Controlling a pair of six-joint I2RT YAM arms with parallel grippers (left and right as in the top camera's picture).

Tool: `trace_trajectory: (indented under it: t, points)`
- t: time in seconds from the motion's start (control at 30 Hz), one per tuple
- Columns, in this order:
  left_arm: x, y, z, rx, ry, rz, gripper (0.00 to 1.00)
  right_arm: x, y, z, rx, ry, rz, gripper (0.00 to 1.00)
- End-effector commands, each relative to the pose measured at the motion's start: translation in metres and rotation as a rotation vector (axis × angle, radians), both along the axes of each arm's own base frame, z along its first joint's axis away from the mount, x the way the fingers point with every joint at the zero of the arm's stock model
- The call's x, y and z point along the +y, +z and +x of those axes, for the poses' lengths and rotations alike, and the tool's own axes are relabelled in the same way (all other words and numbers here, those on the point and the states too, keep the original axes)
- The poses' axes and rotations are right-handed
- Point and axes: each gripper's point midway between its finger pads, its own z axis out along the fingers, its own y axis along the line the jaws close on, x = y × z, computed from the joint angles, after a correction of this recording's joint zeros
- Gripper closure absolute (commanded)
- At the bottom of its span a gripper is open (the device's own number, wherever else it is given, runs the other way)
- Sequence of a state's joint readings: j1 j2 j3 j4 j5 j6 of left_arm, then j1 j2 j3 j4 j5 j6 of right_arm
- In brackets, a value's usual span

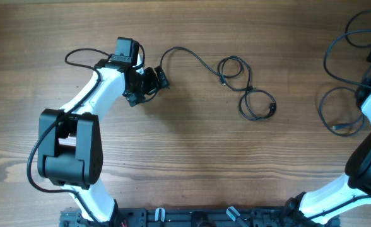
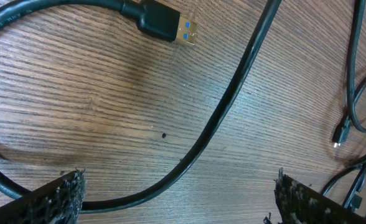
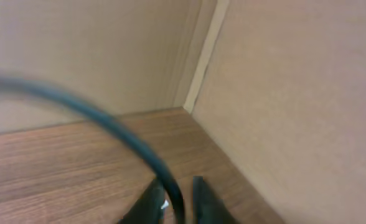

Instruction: Untangle cables

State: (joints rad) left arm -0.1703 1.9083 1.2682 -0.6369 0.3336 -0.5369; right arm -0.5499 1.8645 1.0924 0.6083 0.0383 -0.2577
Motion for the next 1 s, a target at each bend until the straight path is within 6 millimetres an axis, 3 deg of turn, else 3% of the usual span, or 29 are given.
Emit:
trace_trajectory:
  t: [0.0,0.03,0.07,0.27,0.4,0.5,0.67,0.97]
  points:
    - [0.000,0.001,0.003,-0.008,0.000,0.009,0.00,0.014,-0.005,0.010,0.008,0.092,-0.004,0.25]
    - [0.000,0.001,0.003,-0.008,0.000,0.009,0.00,0.014,-0.006,0.010,0.003,0.089,0.013,0.07]
    - [0.000,0.001,0.003,-0.008,0.000,0.009,0.00,0.014,-0.007,0.010,-0.001,0.086,0.035,0.00]
    - [0.000,0.001,0.003,-0.008,0.000,0.009,0.00,0.020,-0.036,0.005,0.012,0.060,0.241,0.00]
    - [0.000,0.001,0.003,-0.008,0.000,0.009,0.00,0.038,-0.063,0.004,0.004,0.070,0.509,0.00]
    - [0.000,0.001,0.003,-0.008,0.000,0.009,0.00,0.075,-0.086,0.003,0.056,0.163,0.739,0.01]
    - [0.000,0.001,0.003,-0.008,0.000,0.009,0.00,0.141,-0.115,-0.006,0.218,0.318,0.955,0.20]
    - [0.000,0.001,0.003,-0.008,0.000,0.009,0.00,0.246,-0.162,-0.044,0.599,0.401,1.068,0.26]
